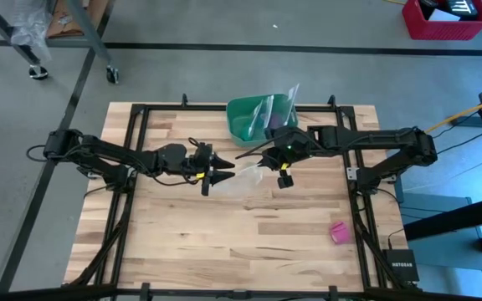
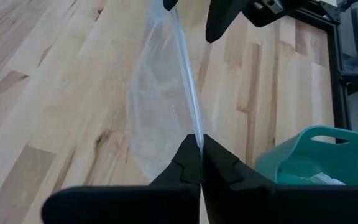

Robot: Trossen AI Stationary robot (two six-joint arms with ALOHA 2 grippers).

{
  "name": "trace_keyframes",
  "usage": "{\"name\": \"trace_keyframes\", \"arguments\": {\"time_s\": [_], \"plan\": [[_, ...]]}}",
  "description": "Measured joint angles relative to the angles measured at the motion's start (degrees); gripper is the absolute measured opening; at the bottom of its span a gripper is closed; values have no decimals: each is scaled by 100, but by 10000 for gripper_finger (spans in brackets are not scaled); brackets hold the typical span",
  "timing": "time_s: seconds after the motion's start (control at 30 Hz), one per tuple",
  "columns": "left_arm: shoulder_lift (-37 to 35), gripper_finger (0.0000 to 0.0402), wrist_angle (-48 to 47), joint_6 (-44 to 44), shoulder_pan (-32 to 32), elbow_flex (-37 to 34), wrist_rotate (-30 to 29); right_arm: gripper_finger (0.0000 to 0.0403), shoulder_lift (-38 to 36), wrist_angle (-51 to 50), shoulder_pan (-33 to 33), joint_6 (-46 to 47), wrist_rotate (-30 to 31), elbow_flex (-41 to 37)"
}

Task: Roll bandage
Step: Open the transparent zip bag

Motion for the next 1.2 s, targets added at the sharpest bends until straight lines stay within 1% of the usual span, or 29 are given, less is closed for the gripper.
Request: {"name": "trace_keyframes", "arguments": {"time_s": [0.53, 0.83, 0.9, 1.1, 1.2], "plan": [[0, 164, -37, 87, 0, 0, 0, 0, 0, 5, 0, 6, -59, 1], [-2, 164, -509, 29, 0, 1, -2, 0, 0, 65, 0, 10, -355, 1], [-2, 164, -506, 27, 0, 1, -1, 0, 0, 179, 0, 10, -361, 1], [-2, 164, -498, 67, 0, 1, -68, 0, 2, 566, 0, 10, -713, 3], [-4, 164, -456, 67, 0, 2, -105, 0, 2, 596, 0, 10, -804, 3]]}}
